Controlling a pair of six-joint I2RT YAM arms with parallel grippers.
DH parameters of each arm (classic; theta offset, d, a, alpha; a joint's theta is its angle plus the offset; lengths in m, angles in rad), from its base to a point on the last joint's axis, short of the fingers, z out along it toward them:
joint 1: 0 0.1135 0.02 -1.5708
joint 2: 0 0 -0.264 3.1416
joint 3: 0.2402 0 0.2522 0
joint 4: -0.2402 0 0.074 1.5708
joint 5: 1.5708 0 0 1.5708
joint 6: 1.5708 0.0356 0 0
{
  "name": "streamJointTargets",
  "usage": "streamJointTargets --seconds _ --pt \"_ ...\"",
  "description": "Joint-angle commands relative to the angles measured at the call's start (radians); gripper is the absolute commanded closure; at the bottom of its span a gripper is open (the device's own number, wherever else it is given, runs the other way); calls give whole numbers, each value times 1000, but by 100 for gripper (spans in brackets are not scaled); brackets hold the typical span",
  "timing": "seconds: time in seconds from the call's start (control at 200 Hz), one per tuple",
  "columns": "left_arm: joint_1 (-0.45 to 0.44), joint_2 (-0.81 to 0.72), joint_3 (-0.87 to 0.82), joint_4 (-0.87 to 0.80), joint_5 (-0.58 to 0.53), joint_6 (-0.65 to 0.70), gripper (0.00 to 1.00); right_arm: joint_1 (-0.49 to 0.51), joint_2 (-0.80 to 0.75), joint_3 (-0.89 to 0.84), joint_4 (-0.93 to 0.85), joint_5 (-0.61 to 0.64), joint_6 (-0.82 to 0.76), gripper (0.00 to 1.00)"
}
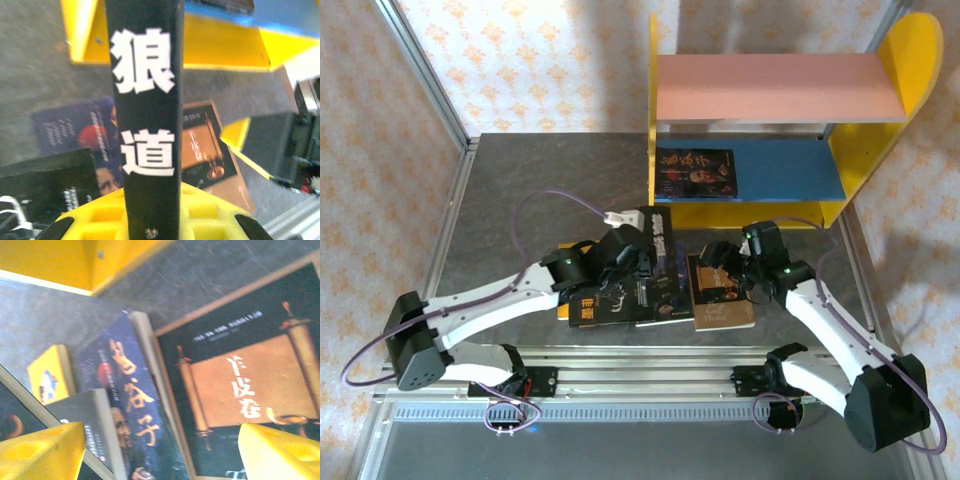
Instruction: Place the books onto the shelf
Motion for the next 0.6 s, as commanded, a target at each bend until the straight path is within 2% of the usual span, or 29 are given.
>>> streamJointTargets --seconds 0.0,0.14,0.26,0.43,0.591 --pt "-2 -73 3 -85 -226 -109 100 8 -52 -13 133 -30 159 20" --pt "0 -126 -19 -69 -350 -183 100 69 -122 -35 205 14 258 17" --pt "0 -154 -35 -39 -452 -225 100 154 -111 -20 260 49 314 14" --pt "0 -233 -107 26 -609 -292 100 297 -21 7 412 122 395 10" --pt "0 -299 -161 80 -725 -328 100 416 125 90 542 173 440 8"
